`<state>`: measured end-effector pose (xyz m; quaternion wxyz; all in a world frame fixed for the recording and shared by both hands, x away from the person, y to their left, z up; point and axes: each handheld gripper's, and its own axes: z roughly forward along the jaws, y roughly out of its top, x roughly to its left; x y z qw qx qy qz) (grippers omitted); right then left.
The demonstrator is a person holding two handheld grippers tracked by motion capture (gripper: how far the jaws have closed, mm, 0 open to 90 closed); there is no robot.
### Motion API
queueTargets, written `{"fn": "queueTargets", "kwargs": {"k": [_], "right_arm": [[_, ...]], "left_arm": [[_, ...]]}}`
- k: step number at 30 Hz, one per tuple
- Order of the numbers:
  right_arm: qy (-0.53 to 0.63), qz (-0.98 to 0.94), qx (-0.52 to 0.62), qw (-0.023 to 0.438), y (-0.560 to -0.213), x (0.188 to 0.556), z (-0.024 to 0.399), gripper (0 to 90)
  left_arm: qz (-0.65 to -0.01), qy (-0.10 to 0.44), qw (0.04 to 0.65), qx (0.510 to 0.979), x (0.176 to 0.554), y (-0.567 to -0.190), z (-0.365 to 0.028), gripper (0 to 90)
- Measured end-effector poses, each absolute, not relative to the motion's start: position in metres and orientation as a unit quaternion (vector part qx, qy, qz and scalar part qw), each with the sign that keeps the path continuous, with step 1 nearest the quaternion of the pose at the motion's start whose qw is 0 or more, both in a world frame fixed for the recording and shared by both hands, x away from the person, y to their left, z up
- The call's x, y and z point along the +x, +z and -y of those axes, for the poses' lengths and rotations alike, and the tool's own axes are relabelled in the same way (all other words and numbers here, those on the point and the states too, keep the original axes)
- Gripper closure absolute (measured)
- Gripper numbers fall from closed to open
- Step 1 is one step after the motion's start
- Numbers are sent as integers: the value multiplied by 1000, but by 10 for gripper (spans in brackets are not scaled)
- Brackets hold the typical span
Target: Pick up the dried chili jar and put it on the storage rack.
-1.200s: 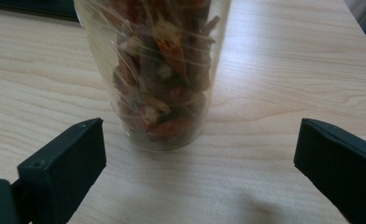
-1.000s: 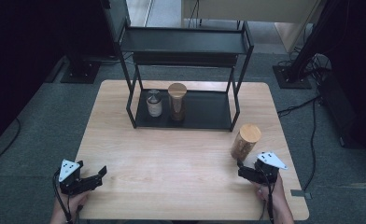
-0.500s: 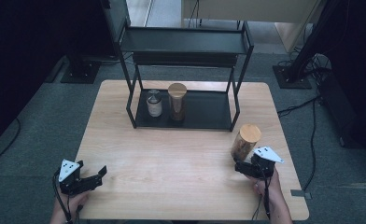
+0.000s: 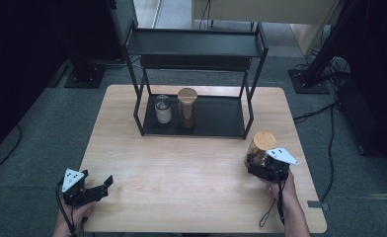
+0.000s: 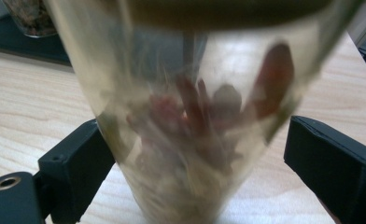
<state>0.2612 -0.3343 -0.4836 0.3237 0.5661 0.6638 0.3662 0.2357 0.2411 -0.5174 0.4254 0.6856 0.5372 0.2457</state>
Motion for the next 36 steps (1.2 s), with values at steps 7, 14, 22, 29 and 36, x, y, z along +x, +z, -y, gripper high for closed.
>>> {"fn": "queueTargets", "kwargs": {"k": [7,14,22,29,36], "right_arm": [[366,-664,564,326,-477,267,330,177],[369,-662,563,329,-472,270,327,226],[361,-659,573,326,-468,273,323,242],[359,-659,578,322,-466,278,316,244],[361,-664,573,316,-465,286,302,244]], "left_arm": [[-537,245,426,685,236,-517,-241,11],[-537,244,427,686,236,-517,-241,11],[-537,243,428,686,236,-517,-242,11],[-537,242,429,685,236,-518,-242,11],[-537,242,429,685,236,-518,-242,11]]}}
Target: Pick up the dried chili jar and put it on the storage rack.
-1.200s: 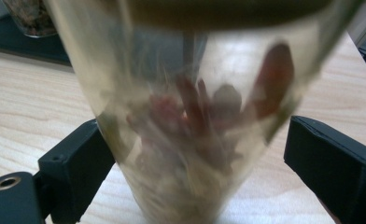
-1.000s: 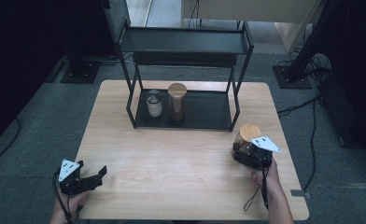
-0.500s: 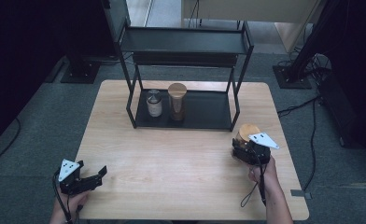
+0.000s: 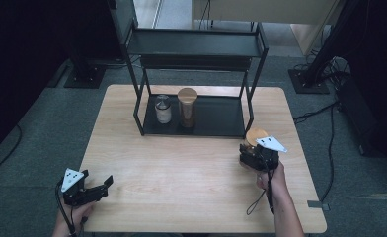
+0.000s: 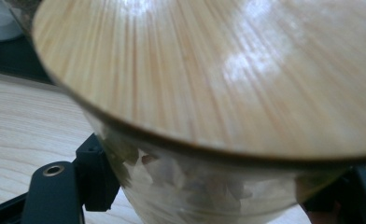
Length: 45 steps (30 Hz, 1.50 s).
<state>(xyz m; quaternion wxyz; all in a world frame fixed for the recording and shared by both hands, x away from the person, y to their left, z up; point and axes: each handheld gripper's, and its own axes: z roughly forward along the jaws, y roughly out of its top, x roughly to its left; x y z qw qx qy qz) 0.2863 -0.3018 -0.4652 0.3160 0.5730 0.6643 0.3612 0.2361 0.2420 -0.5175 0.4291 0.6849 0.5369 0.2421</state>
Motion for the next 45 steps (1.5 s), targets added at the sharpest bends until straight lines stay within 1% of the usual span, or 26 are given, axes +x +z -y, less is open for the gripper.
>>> {"fn": "queueTargets", "kwargs": {"k": [16,45], "right_arm": [[360,-677,562,310,-463,307,270,245],[365,-683,551,310,-442,345,236,246]], "left_arm": [[-537,242,431,683,236,-517,-242,11],[-537,240,435,682,236,-517,-243,11]]}}
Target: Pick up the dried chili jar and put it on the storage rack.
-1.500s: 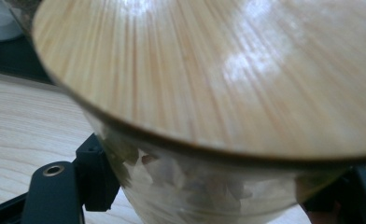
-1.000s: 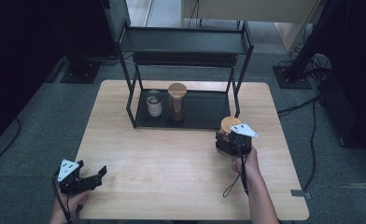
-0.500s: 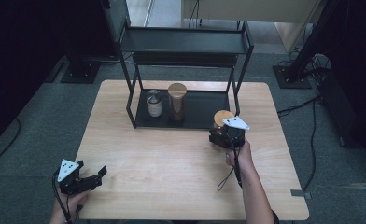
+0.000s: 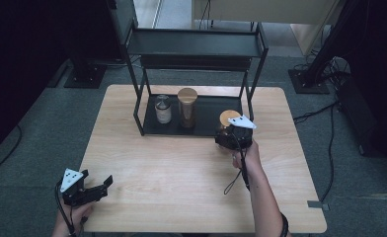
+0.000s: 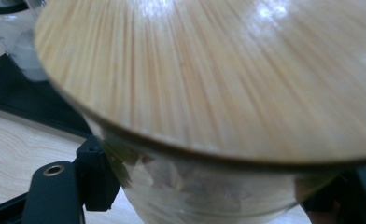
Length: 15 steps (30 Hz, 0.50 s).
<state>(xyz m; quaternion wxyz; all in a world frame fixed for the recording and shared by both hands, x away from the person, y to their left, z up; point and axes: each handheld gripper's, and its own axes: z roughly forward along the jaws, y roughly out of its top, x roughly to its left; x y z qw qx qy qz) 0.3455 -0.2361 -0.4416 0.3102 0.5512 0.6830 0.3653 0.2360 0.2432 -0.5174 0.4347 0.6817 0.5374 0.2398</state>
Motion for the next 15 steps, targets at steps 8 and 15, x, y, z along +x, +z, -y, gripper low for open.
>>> {"fn": "queueTargets", "kwargs": {"k": [8,15], "right_arm": [[368,-680,552,312,-435,358,230,246],[366,-679,554,314,-431,370,228,247]], "left_arm": [[-537,240,435,682,236,-517,-244,11],[-539,240,436,680,236,-517,-243,11]]}}
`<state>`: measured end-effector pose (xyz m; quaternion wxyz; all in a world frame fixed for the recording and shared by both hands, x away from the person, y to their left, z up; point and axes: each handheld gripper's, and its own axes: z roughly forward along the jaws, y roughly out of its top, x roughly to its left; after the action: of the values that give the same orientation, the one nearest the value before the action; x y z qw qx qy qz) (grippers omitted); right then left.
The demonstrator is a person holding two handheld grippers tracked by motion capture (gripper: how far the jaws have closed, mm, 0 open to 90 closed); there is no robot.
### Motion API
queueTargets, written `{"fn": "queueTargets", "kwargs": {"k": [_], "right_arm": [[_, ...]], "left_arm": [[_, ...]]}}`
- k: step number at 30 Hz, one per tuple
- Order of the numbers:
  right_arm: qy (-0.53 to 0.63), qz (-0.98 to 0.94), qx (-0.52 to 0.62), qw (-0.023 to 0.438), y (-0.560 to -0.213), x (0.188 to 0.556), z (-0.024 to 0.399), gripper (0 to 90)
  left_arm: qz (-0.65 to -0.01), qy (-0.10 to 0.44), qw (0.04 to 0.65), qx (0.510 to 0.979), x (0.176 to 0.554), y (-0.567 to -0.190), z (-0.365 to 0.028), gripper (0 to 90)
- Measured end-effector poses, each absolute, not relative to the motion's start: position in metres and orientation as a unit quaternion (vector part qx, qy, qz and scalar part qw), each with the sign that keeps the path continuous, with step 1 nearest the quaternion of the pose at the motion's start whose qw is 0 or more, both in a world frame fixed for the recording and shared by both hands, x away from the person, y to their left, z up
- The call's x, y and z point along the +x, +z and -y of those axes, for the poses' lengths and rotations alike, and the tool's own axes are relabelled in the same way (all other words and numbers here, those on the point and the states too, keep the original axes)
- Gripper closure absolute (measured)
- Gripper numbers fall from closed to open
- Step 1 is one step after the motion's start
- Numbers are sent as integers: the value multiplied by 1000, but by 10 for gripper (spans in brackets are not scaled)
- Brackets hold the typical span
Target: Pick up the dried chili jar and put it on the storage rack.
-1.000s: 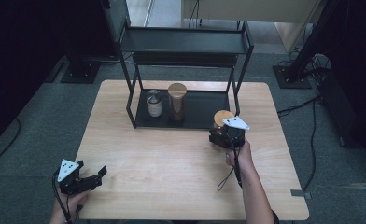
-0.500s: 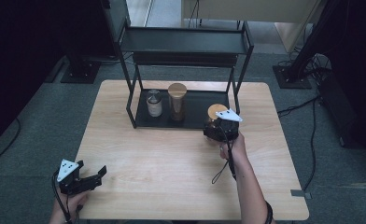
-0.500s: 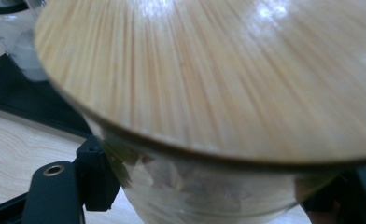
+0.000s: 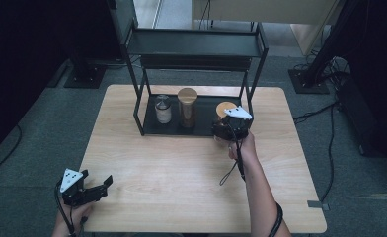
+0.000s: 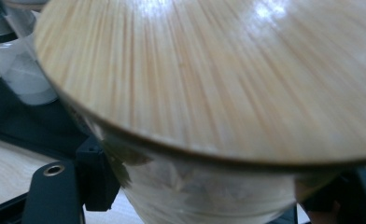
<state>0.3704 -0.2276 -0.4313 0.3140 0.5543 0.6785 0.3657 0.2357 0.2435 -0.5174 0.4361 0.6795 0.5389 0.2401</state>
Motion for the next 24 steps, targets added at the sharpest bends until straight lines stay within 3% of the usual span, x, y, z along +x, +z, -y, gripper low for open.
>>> {"fn": "queueTargets", "kwargs": {"k": [24], "right_arm": [[355,-667,572,318,-442,418,223,246]], "left_arm": [[-539,237,438,680,236,-518,-244,11]]}}
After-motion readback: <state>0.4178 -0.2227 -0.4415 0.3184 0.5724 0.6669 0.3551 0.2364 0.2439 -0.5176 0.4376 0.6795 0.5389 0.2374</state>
